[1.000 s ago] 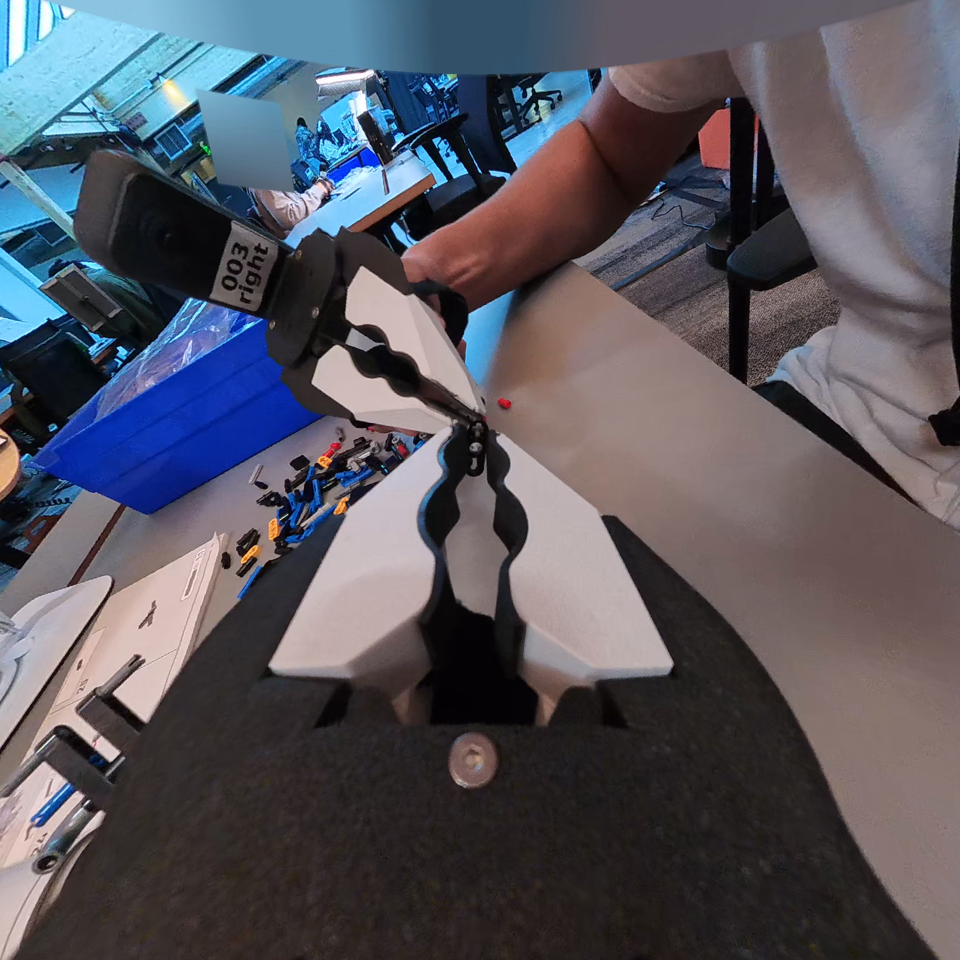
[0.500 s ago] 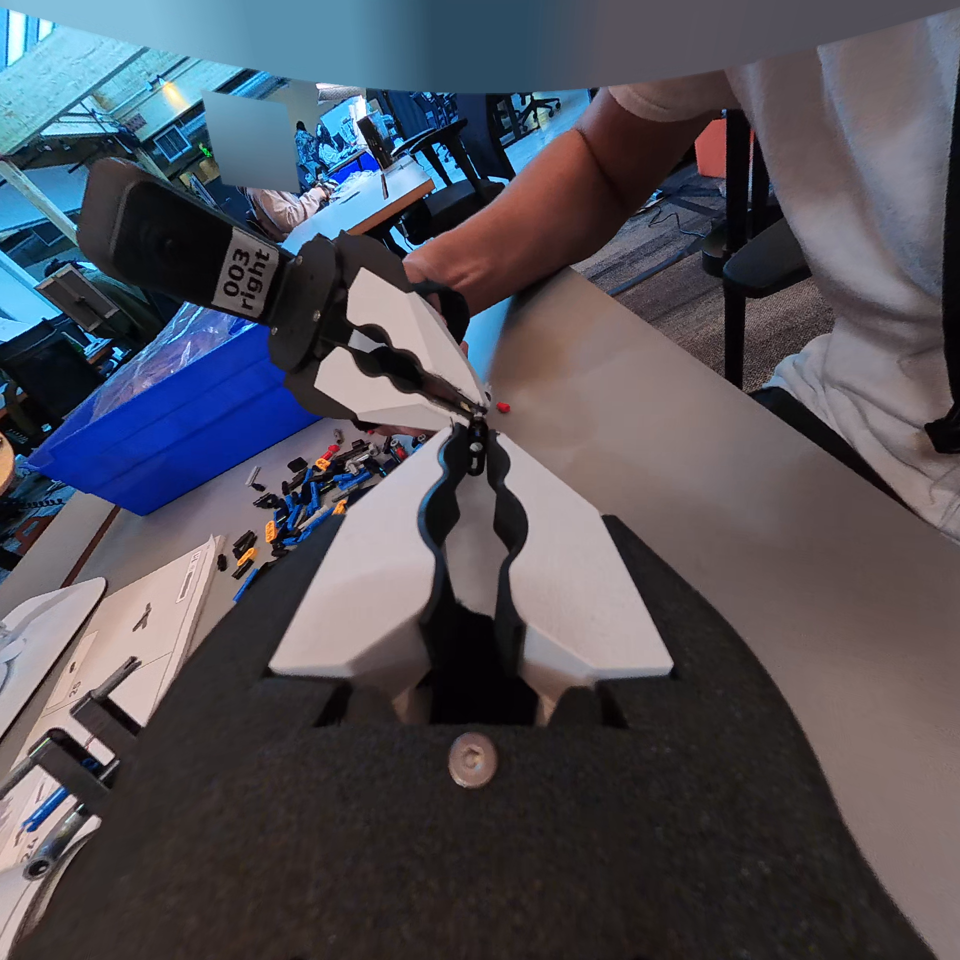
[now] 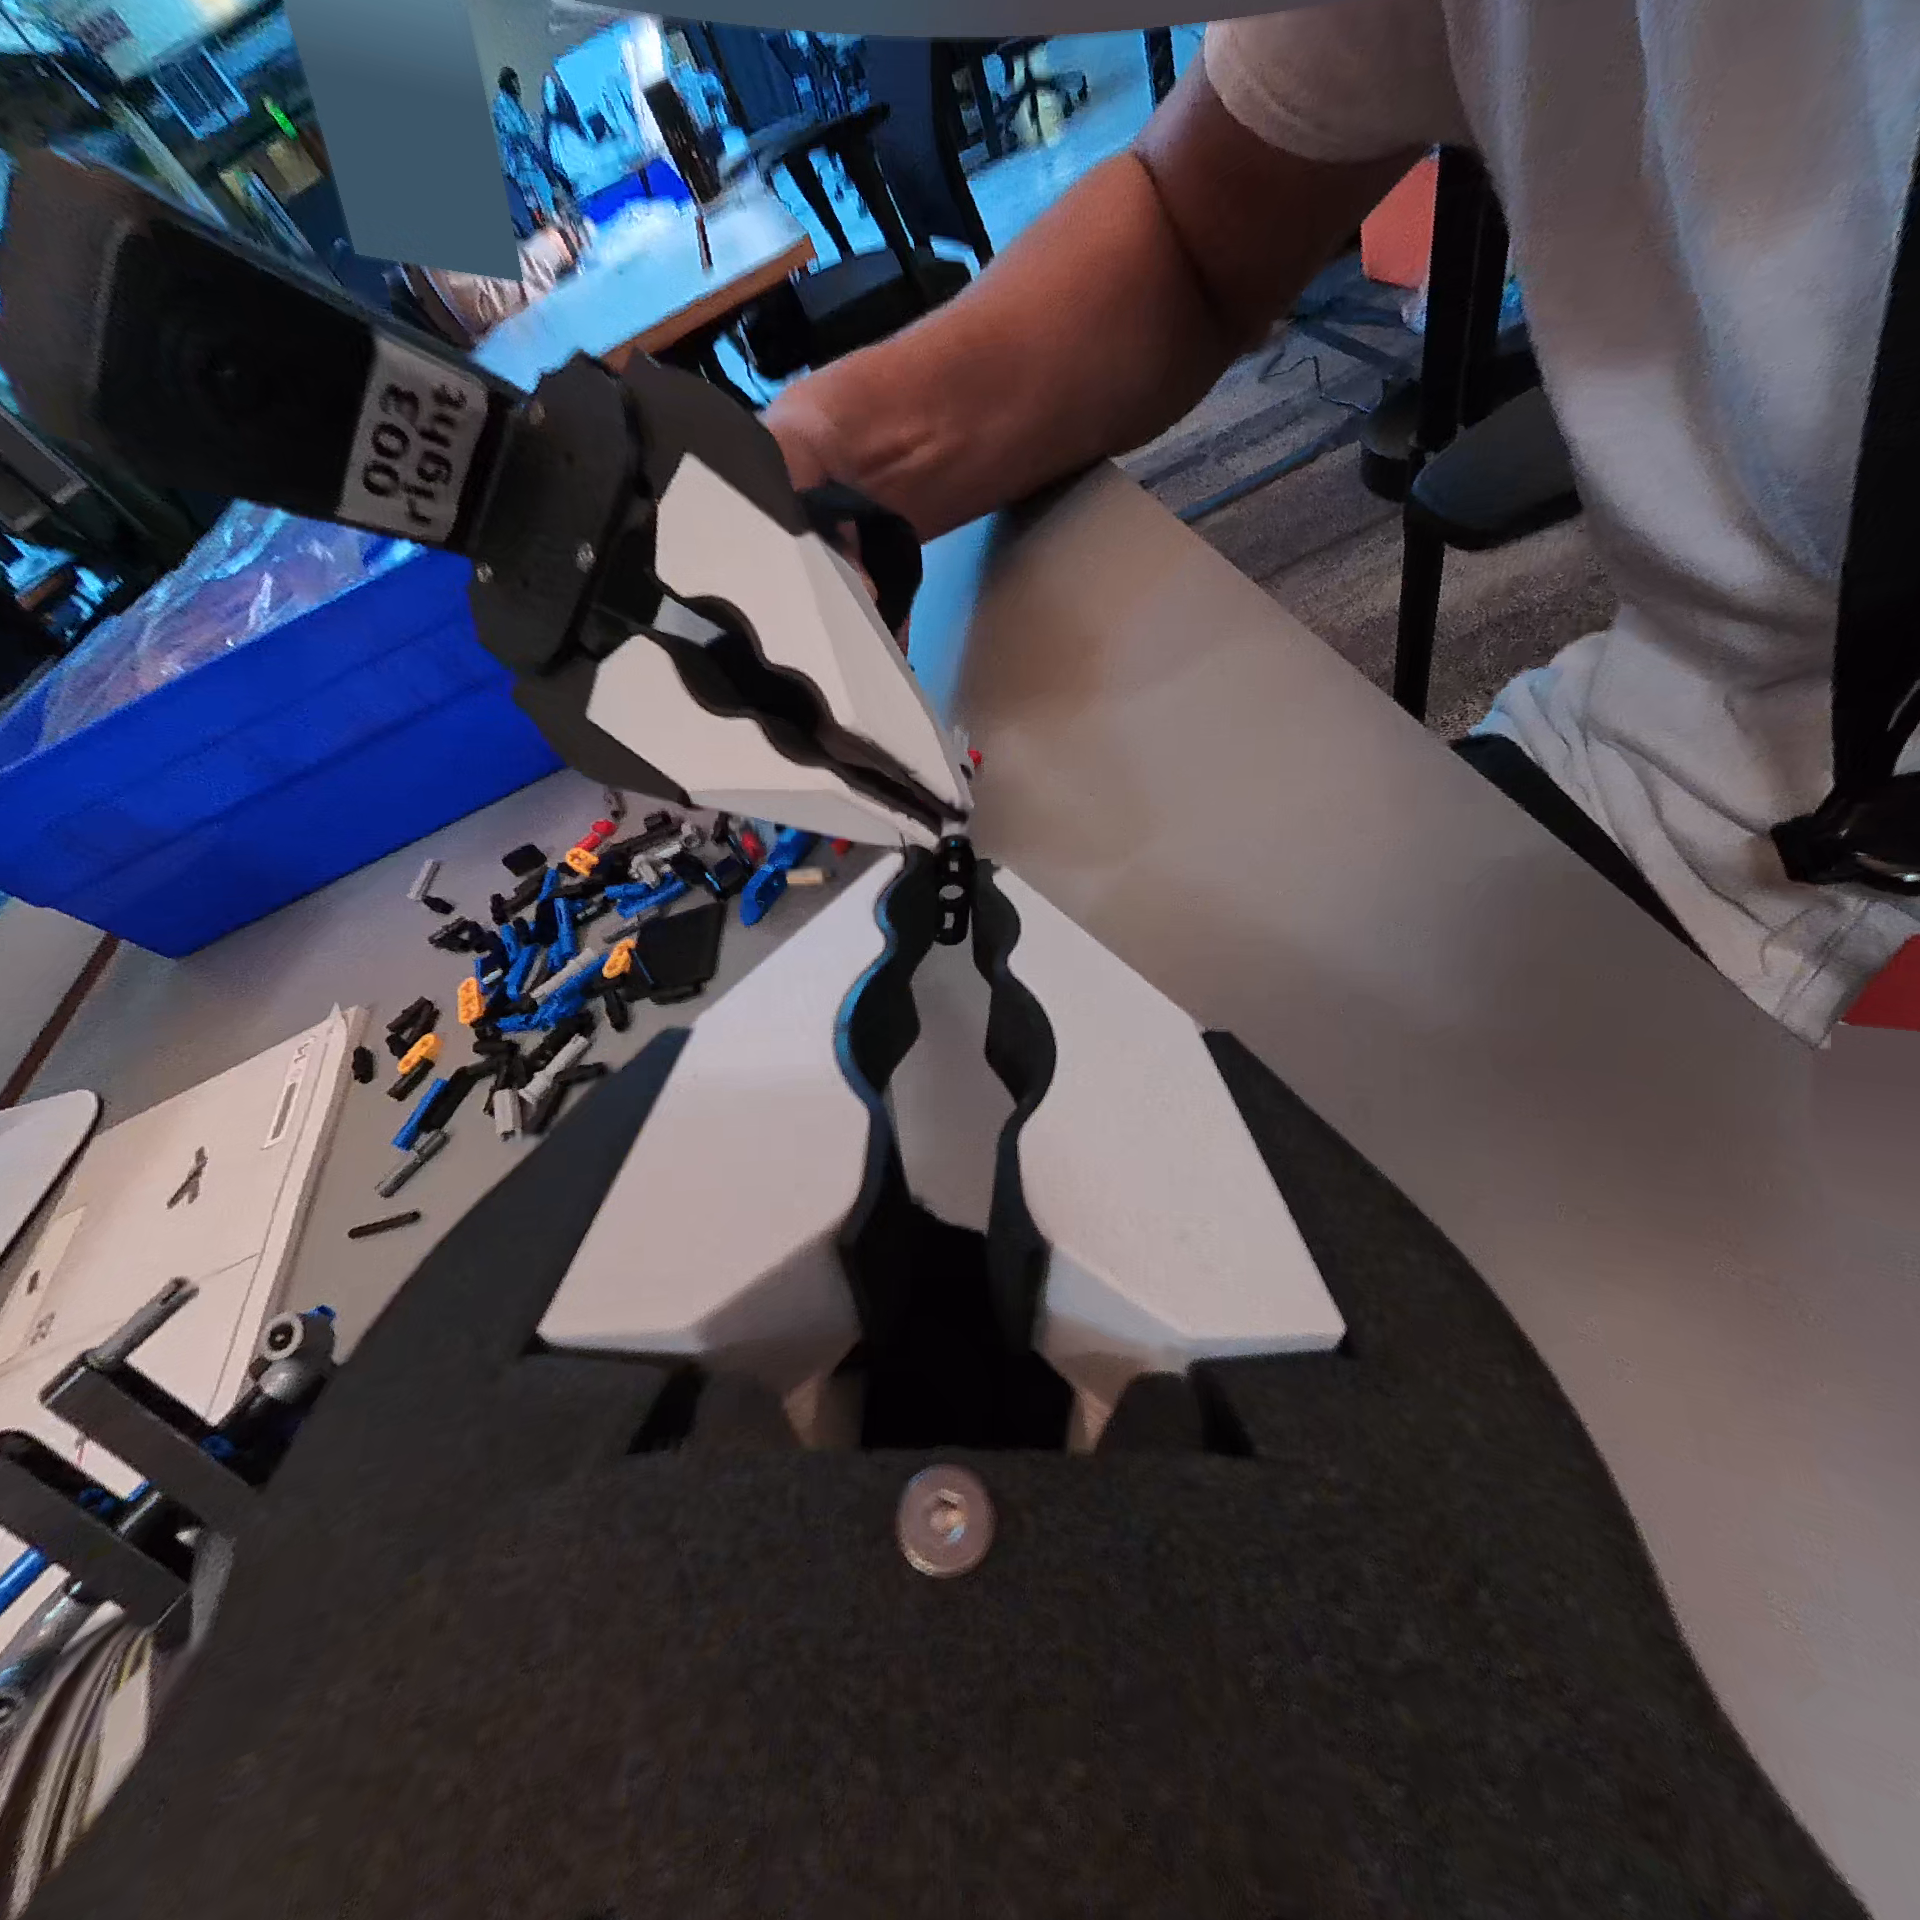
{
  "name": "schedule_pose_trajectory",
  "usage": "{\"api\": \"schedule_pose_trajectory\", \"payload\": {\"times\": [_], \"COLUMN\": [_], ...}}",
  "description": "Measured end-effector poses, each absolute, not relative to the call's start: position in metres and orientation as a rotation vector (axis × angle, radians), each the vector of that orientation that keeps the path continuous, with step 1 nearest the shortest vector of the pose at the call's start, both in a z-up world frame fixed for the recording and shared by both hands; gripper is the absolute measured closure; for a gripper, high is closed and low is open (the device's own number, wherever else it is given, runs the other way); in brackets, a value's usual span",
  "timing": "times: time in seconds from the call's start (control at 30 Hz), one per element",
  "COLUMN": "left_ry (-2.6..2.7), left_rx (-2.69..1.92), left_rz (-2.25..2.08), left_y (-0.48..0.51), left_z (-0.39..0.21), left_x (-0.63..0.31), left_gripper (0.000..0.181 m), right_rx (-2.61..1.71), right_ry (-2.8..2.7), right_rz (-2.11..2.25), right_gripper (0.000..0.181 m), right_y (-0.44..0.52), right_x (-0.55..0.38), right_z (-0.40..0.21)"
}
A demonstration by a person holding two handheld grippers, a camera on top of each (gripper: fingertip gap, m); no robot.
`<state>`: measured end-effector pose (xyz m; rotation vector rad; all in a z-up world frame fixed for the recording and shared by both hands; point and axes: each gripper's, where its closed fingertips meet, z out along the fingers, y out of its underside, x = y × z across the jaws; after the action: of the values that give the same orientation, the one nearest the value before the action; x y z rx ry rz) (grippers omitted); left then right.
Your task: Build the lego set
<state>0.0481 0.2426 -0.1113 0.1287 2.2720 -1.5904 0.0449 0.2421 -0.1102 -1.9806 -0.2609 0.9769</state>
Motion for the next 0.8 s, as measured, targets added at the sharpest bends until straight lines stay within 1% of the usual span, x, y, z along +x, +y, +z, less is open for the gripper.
{"api": "schedule_pose_trajectory", "payload": {"times": [0.17,0.47,0.67,0.7,0.73,0.8], "left_ry": [2.350,2.289,2.273,2.270,2.267,2.288], "left_rx": [0.182,0.068,0.033,0.028,0.018,-0.007], "left_rz": [-1.513,-1.716,-1.659,-1.653,-1.645,-1.571], "left_y": [0.241,0.234,0.240,0.241,0.243,0.250], "left_z": [-0.124,-0.101,-0.105,-0.105,-0.105,-0.112], "left_x": [0.042,0.044,0.054,0.055,0.057,0.064], "left_gripper": [0.176,0.176,0.176,0.176,0.176,0.176], "right_rx": [-2.032,-1.924,-1.924,-1.929,-1.943,-2.001], "right_ry": [-0.284,-0.306,-0.222,-0.213,-0.201,-0.203], "right_rz": [0.981,0.938,0.943,0.936,0.896,0.773], "right_gripper": [0.180,0.181,0.181,0.178,0.175,0.176], "right_y": [0.241,0.240,0.243,0.242,0.242,0.239], "right_x": [0.039,0.042,0.057,0.061,0.068,0.084], "right_z": [-0.122,-0.097,-0.097,-0.097,-0.098,-0.105]}}
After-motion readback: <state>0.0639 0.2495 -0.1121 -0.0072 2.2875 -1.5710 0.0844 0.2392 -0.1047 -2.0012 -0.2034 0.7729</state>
